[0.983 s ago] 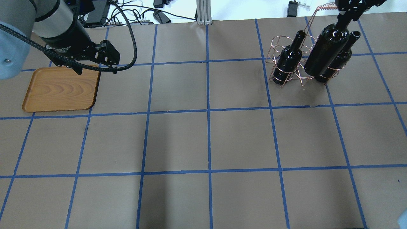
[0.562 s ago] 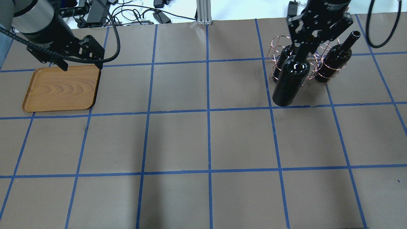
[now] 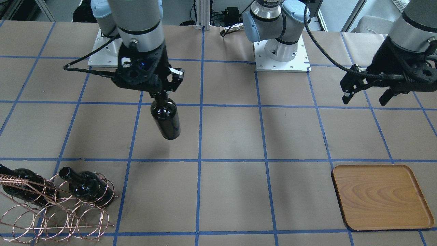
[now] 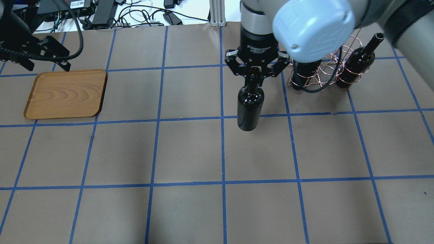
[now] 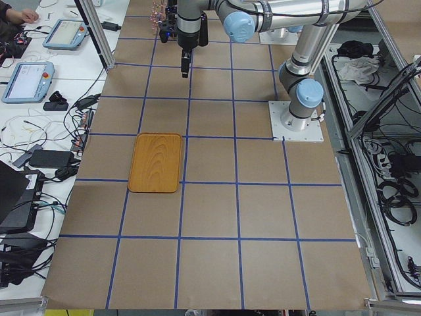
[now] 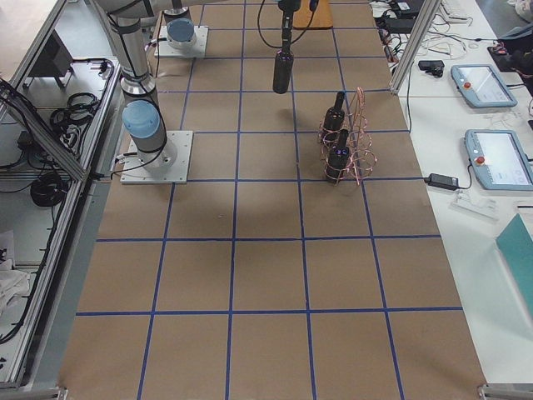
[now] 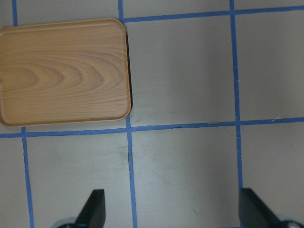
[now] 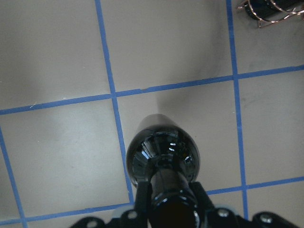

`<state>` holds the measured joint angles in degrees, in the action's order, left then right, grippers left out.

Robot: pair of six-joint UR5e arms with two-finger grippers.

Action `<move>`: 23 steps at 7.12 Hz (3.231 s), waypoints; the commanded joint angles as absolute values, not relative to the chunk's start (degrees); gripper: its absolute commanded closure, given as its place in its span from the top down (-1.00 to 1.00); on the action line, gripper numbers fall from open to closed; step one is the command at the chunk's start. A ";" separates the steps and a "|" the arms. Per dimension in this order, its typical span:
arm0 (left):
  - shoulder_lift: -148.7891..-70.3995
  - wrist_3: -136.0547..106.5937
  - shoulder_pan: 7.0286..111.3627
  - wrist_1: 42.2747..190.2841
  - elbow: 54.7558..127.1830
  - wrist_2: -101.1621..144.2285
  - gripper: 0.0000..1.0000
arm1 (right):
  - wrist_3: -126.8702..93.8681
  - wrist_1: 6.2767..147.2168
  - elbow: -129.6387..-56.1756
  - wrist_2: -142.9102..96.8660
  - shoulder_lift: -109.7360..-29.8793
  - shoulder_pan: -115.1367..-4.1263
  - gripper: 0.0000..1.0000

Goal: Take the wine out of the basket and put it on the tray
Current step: 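Carry the bottle with the right gripper toward the table center, then lower the bottle upright onto the table and open the right gripper, then raise the right gripper back toward the rack while the left arm moves toward the bottle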

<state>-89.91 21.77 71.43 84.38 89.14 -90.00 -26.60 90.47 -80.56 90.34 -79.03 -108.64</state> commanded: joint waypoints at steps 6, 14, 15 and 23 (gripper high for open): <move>-90.09 23.47 70.05 84.37 89.12 -89.82 1.00 | -33.31 101.43 -80.60 90.26 -71.28 -114.70 -0.83; -90.18 23.47 70.14 84.37 89.12 -89.74 1.00 | -34.36 102.04 -86.22 91.05 -74.44 -117.77 -0.78; -90.26 23.38 70.31 84.37 89.12 -89.74 1.00 | -34.37 102.13 -86.31 90.71 -74.44 -117.86 -0.67; -90.26 12.78 78.99 84.73 89.12 -89.83 1.00 | -29.71 99.52 -85.61 90.88 -82.24 -113.23 1.00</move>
